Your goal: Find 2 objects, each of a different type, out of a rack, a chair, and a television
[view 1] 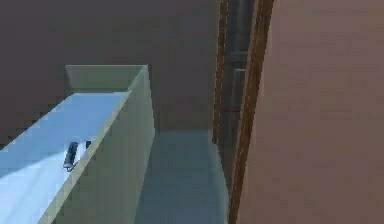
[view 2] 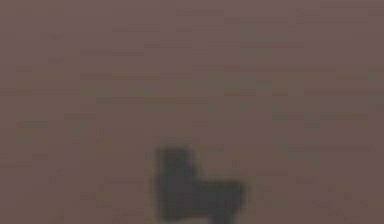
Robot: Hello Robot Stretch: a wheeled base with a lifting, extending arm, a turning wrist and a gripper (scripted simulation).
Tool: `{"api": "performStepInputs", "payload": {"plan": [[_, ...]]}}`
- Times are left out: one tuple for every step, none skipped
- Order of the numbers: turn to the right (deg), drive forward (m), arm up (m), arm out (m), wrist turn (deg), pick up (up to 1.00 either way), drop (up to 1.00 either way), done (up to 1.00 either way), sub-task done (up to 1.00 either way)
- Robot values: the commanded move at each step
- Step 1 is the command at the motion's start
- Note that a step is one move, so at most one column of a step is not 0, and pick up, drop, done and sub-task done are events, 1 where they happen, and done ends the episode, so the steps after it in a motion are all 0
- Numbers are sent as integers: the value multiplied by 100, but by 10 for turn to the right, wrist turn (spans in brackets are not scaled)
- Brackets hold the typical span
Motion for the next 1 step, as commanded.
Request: {"api": "performStepInputs", "payload": {"plan": [[0,100,0,0,0,0,0,0,0]]}}
